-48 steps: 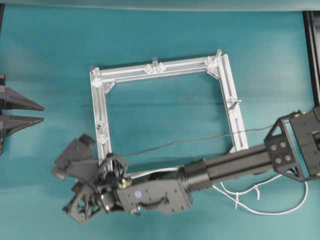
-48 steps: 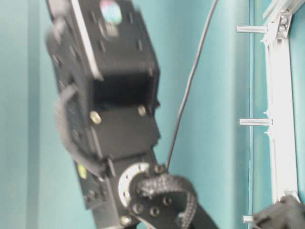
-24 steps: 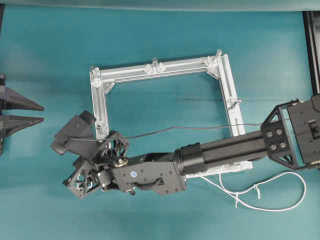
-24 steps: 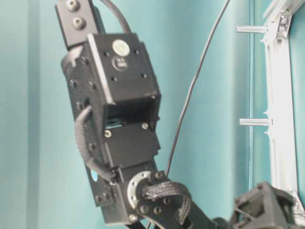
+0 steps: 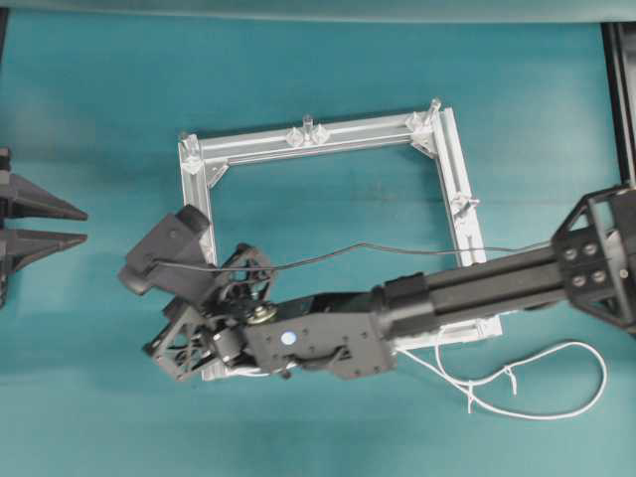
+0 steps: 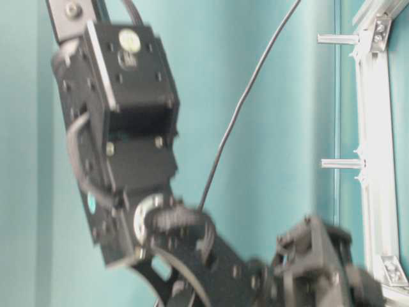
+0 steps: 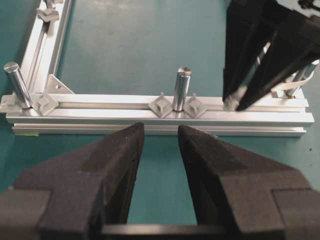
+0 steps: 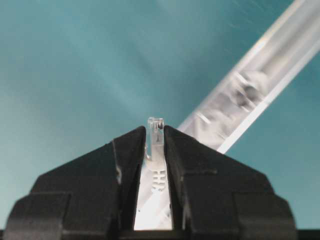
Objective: Move the cable alternately left and right between 8 pins so it hooks onto each one.
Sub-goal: 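Lift the plug up along the left rail to the top-left corner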
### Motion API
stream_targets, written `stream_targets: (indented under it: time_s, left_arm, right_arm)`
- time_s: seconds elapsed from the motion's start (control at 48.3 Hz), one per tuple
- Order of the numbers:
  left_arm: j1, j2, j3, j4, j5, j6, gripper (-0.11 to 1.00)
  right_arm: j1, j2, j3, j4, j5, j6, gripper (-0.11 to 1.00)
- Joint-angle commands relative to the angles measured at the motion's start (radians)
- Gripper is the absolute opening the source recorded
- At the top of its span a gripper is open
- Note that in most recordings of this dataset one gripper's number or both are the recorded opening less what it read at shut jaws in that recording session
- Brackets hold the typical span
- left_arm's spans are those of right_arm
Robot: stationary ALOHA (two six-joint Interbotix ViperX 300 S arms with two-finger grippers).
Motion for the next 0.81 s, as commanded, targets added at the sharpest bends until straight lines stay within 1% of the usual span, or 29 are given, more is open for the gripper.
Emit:
stream_targets:
  time_s: [0.0, 0.124, 0.186, 0.248, 0.31, 0.476, 0.6, 0.662, 0.786]
  left_arm:
    - [-0.002, 0.006, -0.012, 0.002, -0.009, -0.006, 0.38]
    - [-0.002, 0.006, -0.012, 0.002, -0.009, -0.006, 0.38]
    - [-0.002, 0.006, -0.012, 0.002, -0.009, -0.006, 0.38]
    - [-0.002, 0.006, -0.012, 0.002, -0.009, -0.006, 0.38]
    - [-0.002, 0.006, -0.012, 0.002, -0.009, -0.006, 0.38]
    - [-0.002, 0.006, -0.012, 0.002, -0.009, -0.005, 0.38]
    - [-0.002, 0.005, -0.012, 0.002, -0.009, -0.005, 0.38]
    - [-0.002, 0.006, -0.012, 0.002, -0.009, -0.005, 0.38]
    - [-0.002, 0.005, -0.012, 0.002, -0.009, -0.005, 0.38]
  right_arm:
    - [-0.002, -0.087, 0.041, -0.008, -0.014, 0.021, 0.16]
    - [-0.002, -0.137, 0.141, -0.032, -0.067, 0.089, 0.16]
    - [-0.003, -0.156, 0.187, -0.037, -0.092, 0.121, 0.16]
    - [-0.006, -0.179, 0.230, -0.041, -0.110, 0.141, 0.16]
    - [-0.011, -0.201, 0.268, -0.043, -0.120, 0.144, 0.16]
    - [-0.035, -0.229, 0.328, -0.046, -0.117, 0.118, 0.16]
    - [-0.075, -0.230, 0.339, -0.044, -0.120, 0.091, 0.16]
    - [-0.100, -0.230, 0.336, -0.043, -0.137, 0.066, 0.16]
    - [-0.152, -0.227, 0.324, -0.017, -0.178, -0.009, 0.16]
